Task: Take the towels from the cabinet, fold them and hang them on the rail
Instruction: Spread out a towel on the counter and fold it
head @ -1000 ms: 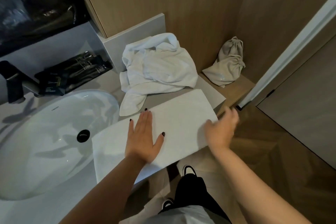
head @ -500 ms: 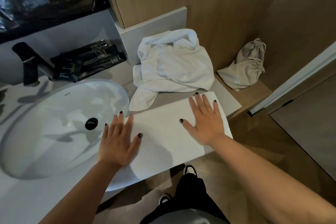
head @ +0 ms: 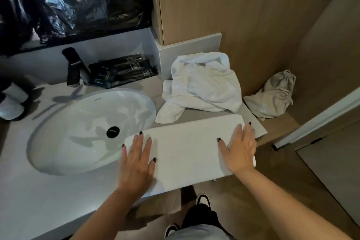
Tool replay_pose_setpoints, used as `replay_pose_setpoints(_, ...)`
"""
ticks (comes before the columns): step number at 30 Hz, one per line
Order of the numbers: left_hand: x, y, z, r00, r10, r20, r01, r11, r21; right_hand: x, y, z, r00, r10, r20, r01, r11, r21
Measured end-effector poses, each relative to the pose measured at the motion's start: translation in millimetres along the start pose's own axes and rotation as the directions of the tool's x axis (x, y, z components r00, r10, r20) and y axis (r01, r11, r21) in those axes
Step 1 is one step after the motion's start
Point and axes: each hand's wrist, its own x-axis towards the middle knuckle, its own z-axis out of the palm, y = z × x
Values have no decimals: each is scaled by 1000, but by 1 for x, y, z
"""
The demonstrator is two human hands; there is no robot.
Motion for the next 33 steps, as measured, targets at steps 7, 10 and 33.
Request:
replay_pose_setpoints(7,-39,39,18,963,190,192,-215,970,117,-55,-1,19,658,671,342,-575,155,803)
replay_pose_setpoints(10,-34,36,21,963,158,220,-193,969,151,-68,-10,22,654,377,656,-566,-332,755)
replay_pose_setpoints(33,-15,-38,-49,969,96,229,-16,945,-325,-66,17,-83,956,212,201,-291,630,720)
